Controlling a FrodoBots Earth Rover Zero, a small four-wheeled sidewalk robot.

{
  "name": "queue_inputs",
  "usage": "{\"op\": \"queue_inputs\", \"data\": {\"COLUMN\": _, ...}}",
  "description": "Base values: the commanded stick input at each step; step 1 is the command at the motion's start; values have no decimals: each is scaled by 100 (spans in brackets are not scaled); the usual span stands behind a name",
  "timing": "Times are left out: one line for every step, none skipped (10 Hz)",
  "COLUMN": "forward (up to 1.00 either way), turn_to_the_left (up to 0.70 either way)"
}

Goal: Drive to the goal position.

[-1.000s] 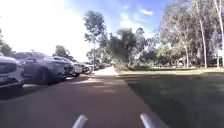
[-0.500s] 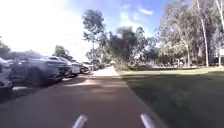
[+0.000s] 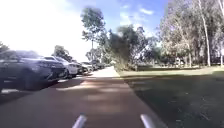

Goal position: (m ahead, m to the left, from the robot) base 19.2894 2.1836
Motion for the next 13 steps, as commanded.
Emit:
{"op": "queue_inputs", "data": {"forward": 100, "turn_to_the_left": 0}}
{"op": "queue_inputs", "data": {"forward": 100, "turn_to_the_left": 0}}
{"op": "queue_inputs", "data": {"forward": 100, "turn_to_the_left": 0}}
{"op": "queue_inputs", "data": {"forward": 100, "turn_to_the_left": 0}}
{"op": "queue_inputs", "data": {"forward": 100, "turn_to_the_left": 0}}
{"op": "queue_inputs", "data": {"forward": 100, "turn_to_the_left": 0}}
{"op": "queue_inputs", "data": {"forward": 100, "turn_to_the_left": 0}}
{"op": "queue_inputs", "data": {"forward": 100, "turn_to_the_left": 0}}
{"op": "queue_inputs", "data": {"forward": 100, "turn_to_the_left": 0}}
{"op": "queue_inputs", "data": {"forward": 100, "turn_to_the_left": 0}}
{"op": "queue_inputs", "data": {"forward": 100, "turn_to_the_left": 0}}
{"op": "queue_inputs", "data": {"forward": 100, "turn_to_the_left": 0}}
{"op": "queue_inputs", "data": {"forward": 100, "turn_to_the_left": 0}}
